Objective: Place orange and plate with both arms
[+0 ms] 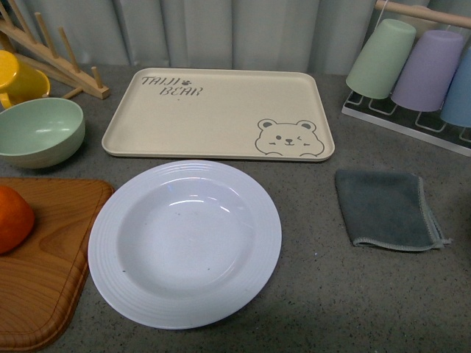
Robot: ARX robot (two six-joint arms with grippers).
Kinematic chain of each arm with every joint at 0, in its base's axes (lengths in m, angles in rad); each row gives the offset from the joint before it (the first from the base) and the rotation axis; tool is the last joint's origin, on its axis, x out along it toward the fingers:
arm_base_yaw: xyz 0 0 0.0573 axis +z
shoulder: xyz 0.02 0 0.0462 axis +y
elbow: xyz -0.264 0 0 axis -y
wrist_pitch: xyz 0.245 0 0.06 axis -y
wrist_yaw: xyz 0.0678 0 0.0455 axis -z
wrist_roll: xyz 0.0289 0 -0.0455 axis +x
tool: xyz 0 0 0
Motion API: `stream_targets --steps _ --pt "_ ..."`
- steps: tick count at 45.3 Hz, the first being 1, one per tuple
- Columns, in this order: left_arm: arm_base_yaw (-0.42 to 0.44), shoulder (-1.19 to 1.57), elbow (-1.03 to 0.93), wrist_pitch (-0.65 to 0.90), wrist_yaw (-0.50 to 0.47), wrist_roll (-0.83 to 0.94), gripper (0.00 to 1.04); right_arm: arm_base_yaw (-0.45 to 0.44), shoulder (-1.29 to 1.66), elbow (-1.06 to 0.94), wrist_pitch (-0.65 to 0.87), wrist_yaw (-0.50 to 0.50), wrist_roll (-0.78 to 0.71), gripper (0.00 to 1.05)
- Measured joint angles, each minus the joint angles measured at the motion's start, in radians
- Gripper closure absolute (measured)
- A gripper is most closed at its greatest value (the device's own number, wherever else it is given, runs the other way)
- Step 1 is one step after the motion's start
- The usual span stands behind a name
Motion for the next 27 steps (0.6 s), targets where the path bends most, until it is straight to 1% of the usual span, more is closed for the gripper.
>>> stream_targets --steps 27 --pt "0.000 0.000 0.000 0.000 0.000 0.000 0.07 0.000 0.000 0.000 0.000 0.000 0.000 0.09"
